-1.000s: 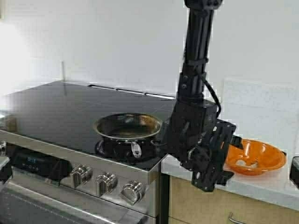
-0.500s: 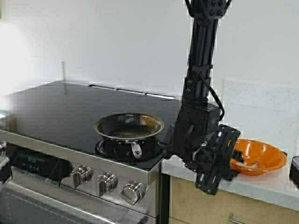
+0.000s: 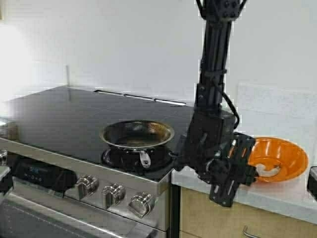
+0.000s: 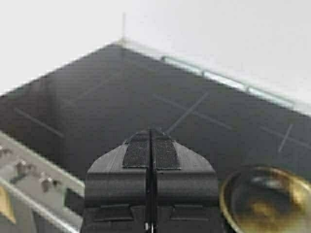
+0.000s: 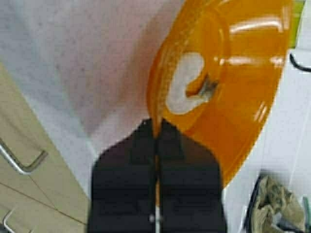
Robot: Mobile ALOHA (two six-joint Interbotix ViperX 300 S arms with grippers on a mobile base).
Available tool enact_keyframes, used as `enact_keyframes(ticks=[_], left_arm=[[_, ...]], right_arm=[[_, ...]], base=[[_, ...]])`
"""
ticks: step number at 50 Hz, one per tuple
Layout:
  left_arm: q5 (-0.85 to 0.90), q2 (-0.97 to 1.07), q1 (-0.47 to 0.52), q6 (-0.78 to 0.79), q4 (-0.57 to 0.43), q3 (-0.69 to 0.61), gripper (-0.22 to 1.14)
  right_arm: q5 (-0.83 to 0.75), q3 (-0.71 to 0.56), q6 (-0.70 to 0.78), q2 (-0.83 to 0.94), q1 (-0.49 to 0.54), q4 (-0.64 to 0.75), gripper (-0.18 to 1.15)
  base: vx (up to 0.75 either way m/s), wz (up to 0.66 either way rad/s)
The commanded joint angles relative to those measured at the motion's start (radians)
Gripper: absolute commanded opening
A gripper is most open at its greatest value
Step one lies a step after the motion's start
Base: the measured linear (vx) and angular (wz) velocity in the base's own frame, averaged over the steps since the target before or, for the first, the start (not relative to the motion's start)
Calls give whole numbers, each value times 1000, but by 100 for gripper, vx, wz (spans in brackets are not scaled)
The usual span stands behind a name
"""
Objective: Add oil to the pan and cook the shrimp and serve it
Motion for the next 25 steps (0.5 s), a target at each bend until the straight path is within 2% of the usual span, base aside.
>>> enact_keyframes(ticks=[1, 16, 25], left_arm=[[-6, 8, 0, -2, 0, -17, 3], [-5, 8, 0, -5, 0, -17, 3], [-6, 8, 2, -8, 0, -18, 3]], right_arm=[[11, 12, -2, -109, 40, -11, 5], [-117, -31, -106, -371, 71, -5, 5], [-293, -100, -184, -520, 69, 0, 5]], base=[[0, 0], [0, 0], [0, 0]])
